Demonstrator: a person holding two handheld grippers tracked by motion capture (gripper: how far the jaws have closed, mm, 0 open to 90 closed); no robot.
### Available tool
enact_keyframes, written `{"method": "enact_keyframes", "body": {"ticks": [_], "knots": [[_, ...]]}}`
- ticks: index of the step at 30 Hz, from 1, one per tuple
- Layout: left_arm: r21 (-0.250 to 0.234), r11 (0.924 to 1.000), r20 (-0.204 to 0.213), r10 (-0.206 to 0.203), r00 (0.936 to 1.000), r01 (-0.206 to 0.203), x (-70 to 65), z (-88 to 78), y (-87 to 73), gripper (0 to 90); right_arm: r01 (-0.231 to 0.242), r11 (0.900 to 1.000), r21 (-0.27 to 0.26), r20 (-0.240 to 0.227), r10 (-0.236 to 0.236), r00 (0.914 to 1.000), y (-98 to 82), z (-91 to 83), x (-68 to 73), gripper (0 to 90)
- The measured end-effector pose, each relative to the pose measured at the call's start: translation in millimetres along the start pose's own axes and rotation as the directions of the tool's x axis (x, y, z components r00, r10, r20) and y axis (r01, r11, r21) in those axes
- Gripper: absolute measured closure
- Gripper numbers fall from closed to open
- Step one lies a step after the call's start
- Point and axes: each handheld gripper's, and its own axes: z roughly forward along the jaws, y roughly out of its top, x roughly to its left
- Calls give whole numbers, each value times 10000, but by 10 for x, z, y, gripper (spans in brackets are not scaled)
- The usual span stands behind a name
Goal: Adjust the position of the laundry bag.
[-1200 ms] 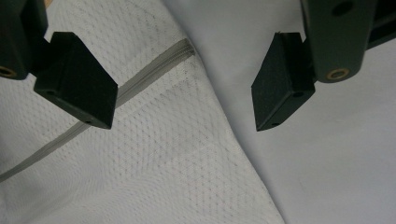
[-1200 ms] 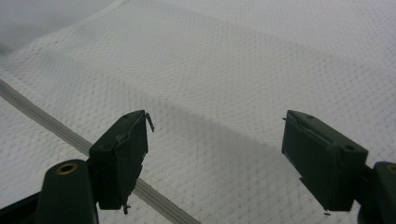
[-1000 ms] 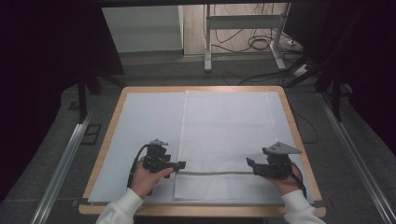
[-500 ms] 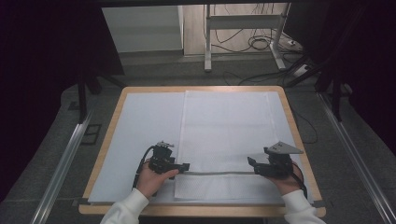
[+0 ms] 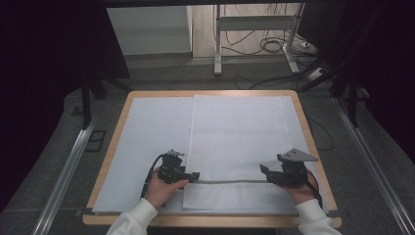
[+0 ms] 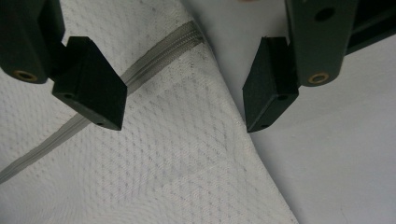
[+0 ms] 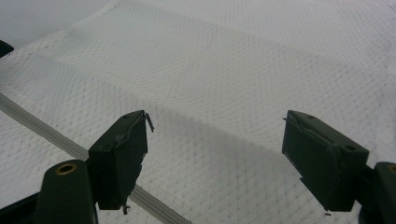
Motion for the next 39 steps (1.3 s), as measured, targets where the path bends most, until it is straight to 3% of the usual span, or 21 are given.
{"method": "enact_keyframes", "body": {"ticks": [6, 7, 13, 15, 20, 24, 33, 36, 37, 39], "knots": [[-248, 9997, -48, 62, 10000, -63, -18, 19, 2, 428, -9, 10000, -40, -9, 9, 10000, 6, -8, 1, 218], [-295, 9995, -37, 104, 9999, -105, -20, 23, 1, 490, -25, 10000, -43, -9, 25, 10000, 6, -9, 0, 218], [-380, 9988, -197, 311, 9993, -318, -15, 56, 17, 631, -29, 10000, -43, -2, 29, 10000, 7, -10, -1, 218], [-415, 9975, -454, 556, 9974, -575, -26, 71, 19, 711, -32, 10000, -37, 13, 32, 10000, 7, -8, -4, 218], [-454, 9955, -530, 806, 9953, -831, -26, 84, 14, 853, -42, 10000, -47, 41, 42, 10000, 13, -12, -3, 218], [-487, 9942, -573, 928, 9940, -956, -30, 87, 6, 886, -84, 9999, -57, 47, 84, 10000, 19, -17, -5, 218], [-565, 9956, -338, 726, 9968, -744, -4, 75, -2, 890, -223, 9996, 179, 130, 220, 9997, 70, -34, -59, 214], [-551, 9968, -121, 566, 9983, -572, 20, 67, 3, 890, -490, 9977, 458, 196, 482, 9986, 132, -64, -115, 211], [-526, 9973, -42, 520, 9986, -522, 29, 63, 4, 890, -792, 9934, 834, 201, 777, 9968, 216, -103, -180, 204], [-537, 9978, 96, 384, 9992, -378, 44, 63, 4, 890, -1012, 9921, 735, 460, 980, 9941, 314, -167, -237, 205]]}}
